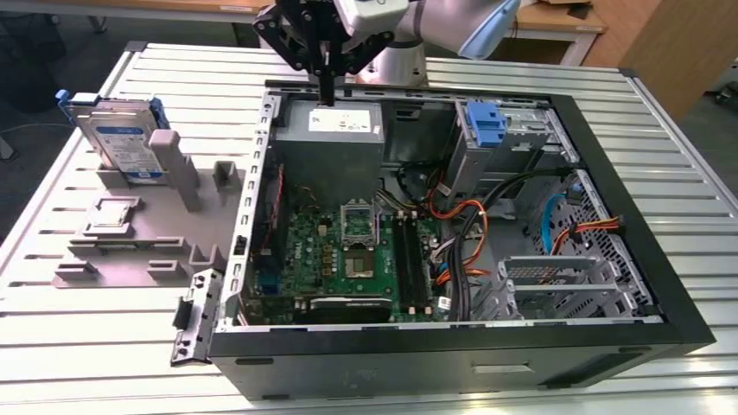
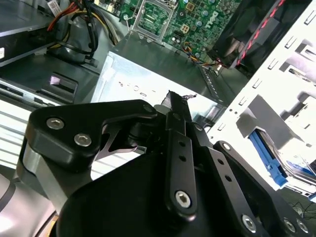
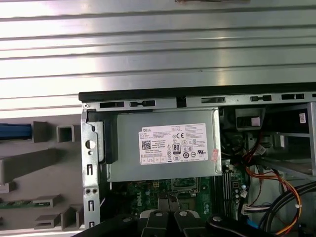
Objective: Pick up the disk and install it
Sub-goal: 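Reach for the disk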
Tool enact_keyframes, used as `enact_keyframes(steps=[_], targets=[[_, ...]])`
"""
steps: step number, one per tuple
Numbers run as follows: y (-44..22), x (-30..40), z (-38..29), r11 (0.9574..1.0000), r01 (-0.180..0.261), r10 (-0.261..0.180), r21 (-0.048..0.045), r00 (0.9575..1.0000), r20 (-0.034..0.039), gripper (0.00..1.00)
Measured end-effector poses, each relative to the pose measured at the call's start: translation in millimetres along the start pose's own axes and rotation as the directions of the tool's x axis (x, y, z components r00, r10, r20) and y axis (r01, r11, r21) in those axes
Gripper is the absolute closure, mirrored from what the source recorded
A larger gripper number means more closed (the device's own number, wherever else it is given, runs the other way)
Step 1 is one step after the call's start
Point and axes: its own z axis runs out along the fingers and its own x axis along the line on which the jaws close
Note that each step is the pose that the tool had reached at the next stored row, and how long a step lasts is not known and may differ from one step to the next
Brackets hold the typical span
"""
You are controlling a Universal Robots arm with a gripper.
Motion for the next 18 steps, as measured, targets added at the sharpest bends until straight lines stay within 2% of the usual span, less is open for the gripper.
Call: enact_keyframes(steps=[6,18], targets=[[-0.7,8.9,-0.2,1.0000,0.000,0.000,0.0000,1.0000,0.0000,0.90],[-0.8,10.8,-0.2,1.0000,0.000,0.000,0.0000,1.0000,0.0000,0.90]])
